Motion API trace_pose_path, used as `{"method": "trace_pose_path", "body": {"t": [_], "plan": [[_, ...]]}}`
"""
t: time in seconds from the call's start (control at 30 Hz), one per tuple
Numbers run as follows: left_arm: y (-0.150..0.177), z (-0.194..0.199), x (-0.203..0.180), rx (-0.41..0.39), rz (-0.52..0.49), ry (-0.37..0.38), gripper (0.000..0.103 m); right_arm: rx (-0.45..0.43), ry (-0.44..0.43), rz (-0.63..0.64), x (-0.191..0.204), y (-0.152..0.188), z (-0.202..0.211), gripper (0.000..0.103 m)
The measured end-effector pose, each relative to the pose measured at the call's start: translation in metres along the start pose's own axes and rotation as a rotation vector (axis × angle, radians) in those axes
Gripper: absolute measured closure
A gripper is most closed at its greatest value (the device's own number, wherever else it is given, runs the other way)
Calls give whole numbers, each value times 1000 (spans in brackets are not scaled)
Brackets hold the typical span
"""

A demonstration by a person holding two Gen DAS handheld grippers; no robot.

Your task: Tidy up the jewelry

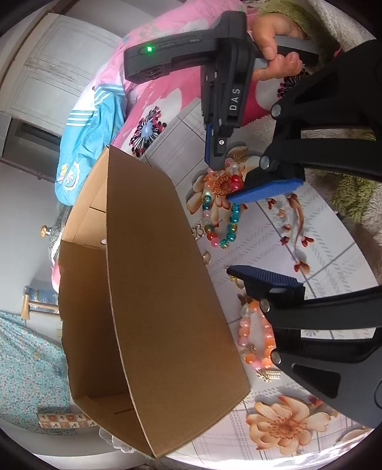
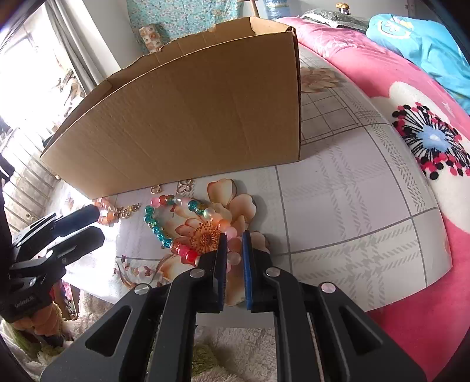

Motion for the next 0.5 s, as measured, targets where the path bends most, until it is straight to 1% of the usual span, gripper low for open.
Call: {"method": "trace_pose_path", "body": {"t": [0.1, 0.17, 0.3, 0.5], "plan": [[-7, -21, -2, 35, 0, -23, 72, -8, -11, -2, -3, 0, -3, 93], [-10, -33, -4, 58, -11, -46, 75, -16, -18, -1, -1, -1, -5, 93], [-13, -48, -9, 92, -65, -115, 79, -32, -25, 3, -3, 0, -5, 93], [-11, -60, -10, 133, -93, -155, 81, -51, -49, -3, -7, 1, -4, 93]]}}
Point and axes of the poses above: each gripper's, at about its wrist camera, not at the fingertips, and z roughly against the way its jaws point, x to its left, y to its underside, the point moved 6 cm from there along -z, roughly the way its jaws point, and after that the axes turned 9 degrees about z, right-handed, at the moved point
